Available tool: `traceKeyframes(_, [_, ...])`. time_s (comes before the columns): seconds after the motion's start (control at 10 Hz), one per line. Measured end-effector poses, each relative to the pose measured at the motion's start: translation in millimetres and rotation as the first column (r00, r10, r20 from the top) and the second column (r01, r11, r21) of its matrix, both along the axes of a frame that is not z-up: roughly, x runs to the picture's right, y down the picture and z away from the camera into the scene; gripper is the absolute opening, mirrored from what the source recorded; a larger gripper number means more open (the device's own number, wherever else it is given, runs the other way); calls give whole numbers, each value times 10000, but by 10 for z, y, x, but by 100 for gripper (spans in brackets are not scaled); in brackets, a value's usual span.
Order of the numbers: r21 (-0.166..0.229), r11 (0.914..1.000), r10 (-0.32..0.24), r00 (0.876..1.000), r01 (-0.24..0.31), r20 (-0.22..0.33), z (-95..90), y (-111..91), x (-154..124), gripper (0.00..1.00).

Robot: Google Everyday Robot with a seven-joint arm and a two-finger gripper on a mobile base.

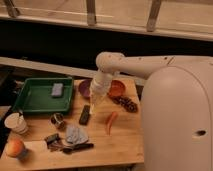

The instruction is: Place banana in purple bowl

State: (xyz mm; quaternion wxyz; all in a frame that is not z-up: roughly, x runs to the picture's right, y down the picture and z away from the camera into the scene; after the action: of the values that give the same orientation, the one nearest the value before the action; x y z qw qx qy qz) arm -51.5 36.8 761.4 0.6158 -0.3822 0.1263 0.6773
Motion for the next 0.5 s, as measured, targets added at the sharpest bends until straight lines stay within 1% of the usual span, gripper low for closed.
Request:
traceKeyframes(0.2, [749,9972,29,9969,-88,787,-179,-520,-210,0])
traceKeyframes(0.4, [1022,9947,-40,9926,-85,1215,-269,-714,-347,0])
traceKeyframes(0.5, [1011,9948,-49,9926,-74,1211,-268,-714,-338,0])
